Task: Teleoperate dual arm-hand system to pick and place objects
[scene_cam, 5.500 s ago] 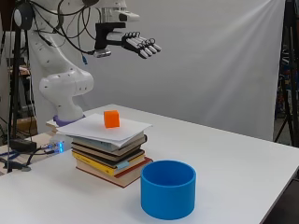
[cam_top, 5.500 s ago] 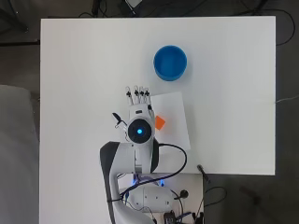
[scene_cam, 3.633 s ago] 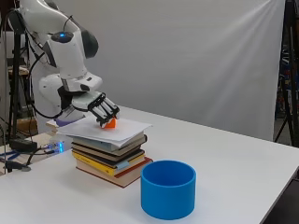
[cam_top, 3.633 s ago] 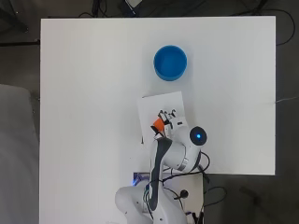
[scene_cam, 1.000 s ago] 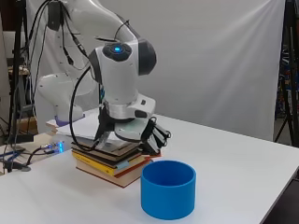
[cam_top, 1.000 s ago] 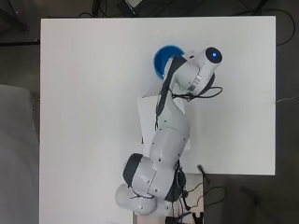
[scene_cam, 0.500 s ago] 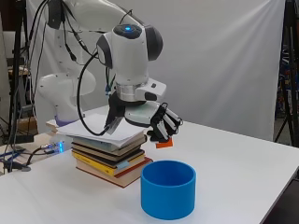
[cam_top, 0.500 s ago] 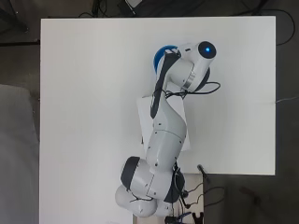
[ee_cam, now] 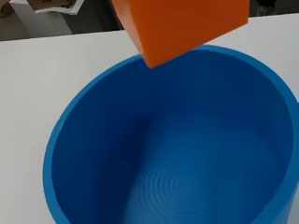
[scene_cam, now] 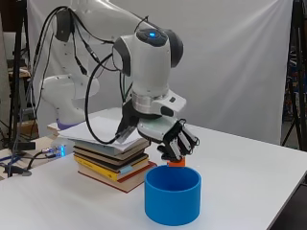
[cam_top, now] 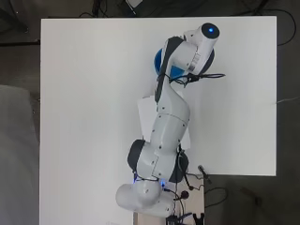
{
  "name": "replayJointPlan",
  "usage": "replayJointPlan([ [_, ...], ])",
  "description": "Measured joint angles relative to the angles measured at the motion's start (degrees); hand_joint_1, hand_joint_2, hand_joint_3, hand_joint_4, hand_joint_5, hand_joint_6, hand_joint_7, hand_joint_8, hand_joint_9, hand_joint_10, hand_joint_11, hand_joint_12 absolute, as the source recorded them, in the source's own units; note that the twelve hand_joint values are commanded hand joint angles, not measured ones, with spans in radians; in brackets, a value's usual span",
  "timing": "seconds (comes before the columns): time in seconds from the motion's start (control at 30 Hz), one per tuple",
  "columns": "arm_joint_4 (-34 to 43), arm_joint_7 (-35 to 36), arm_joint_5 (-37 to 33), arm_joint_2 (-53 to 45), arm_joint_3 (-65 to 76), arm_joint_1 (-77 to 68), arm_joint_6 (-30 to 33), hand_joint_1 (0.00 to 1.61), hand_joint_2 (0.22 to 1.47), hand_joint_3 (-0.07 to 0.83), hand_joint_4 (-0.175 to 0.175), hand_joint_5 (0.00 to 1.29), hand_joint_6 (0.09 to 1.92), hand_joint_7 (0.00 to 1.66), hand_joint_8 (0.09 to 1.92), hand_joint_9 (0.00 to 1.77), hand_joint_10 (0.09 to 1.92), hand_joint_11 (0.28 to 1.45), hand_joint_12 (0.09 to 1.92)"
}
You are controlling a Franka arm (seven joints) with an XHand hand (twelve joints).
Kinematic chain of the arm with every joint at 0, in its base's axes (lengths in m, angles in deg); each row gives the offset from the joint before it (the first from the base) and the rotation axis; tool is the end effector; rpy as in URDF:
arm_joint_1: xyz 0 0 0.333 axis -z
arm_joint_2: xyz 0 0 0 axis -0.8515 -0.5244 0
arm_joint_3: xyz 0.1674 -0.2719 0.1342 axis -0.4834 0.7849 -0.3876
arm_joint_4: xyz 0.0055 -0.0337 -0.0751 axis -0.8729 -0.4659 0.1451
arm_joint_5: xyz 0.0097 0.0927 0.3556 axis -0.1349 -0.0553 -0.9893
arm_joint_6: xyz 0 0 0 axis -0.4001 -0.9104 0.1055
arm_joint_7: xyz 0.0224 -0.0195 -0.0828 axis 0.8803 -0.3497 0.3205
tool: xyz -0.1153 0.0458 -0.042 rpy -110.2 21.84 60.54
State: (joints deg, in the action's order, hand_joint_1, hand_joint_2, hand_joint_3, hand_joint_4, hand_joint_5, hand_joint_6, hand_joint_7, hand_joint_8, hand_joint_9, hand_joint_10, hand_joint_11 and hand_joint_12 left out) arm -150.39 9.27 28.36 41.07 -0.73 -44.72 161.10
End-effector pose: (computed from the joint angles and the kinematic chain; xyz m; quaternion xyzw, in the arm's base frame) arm 0.6091 -0.2083 0.4137 -0.8634 -0.4863 0.0380 0.1289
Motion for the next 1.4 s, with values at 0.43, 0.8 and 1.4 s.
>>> replayJointPlan([
  [0.43, 7.92, -3.09, 1.35, -9.49, -1.28, 0.99, -3.68, 0.2, 1.01, -0.005, -0.013, 0.04, 0.09, 0.09, 0.1, 0.23, 0.14, 0.38, 0.11],
  [0.8, 12.41, -7.86, 1.89, -11.45, -2.63, 1.58, -8.18, 0.01, 0.88, -0.007, 0.053, 0.16, 0.09, 0.3, 0.09, 0.41, 0.09, 0.42, 0.09],
  [1.4, 1.04, -12.28, 5.55, 19.95, -7.65, -0.91, -17.09, 0.08, 0.89, 0.009, 0.02, 0.19, 0.09, 0.2, 0.09, 0.35, 0.09, 0.4, 0.09],
])
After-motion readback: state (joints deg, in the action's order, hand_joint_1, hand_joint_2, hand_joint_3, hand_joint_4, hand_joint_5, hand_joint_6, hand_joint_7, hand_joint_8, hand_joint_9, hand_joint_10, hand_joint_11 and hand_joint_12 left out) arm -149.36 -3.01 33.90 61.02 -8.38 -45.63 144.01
